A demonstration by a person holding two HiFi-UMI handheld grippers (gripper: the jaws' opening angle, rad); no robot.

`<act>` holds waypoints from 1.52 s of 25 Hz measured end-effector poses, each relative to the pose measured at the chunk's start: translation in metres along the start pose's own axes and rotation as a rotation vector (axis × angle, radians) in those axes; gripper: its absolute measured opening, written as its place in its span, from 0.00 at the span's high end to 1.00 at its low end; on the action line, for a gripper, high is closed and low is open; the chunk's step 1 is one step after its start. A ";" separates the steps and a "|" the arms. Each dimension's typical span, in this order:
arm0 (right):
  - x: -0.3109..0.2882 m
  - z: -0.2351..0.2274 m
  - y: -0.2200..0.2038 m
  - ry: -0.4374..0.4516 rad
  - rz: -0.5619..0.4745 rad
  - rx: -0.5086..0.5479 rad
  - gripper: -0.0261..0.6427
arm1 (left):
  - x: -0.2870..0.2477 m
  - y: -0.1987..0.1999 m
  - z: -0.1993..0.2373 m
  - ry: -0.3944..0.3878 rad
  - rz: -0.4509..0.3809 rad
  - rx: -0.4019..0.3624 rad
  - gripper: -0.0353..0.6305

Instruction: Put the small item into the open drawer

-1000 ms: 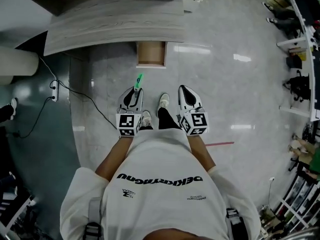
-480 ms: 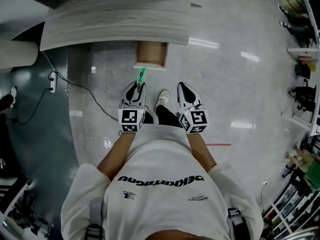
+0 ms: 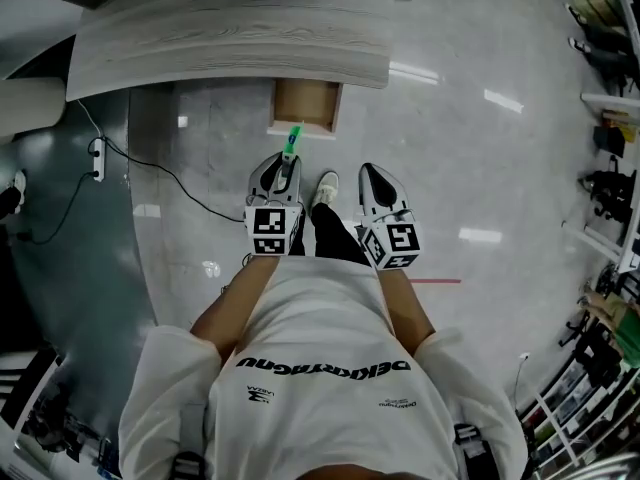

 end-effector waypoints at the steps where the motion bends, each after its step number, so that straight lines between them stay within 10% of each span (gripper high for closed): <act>1: -0.005 -0.001 -0.001 -0.003 0.002 -0.004 0.92 | -0.006 -0.002 0.004 -0.001 0.015 0.006 0.79; 38: -0.047 -0.032 -0.076 -0.046 0.072 -0.086 0.92 | -0.141 -0.077 0.037 -0.013 0.136 0.050 0.79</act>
Point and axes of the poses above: the fingertips, and each gripper's own axes: x backward along the fingers, z to its left, y out of its top, the point moved 10 cm from there along x, backward along the fingers, and after that the axes turned 2 degrees about -z, right-handed, at the moved point
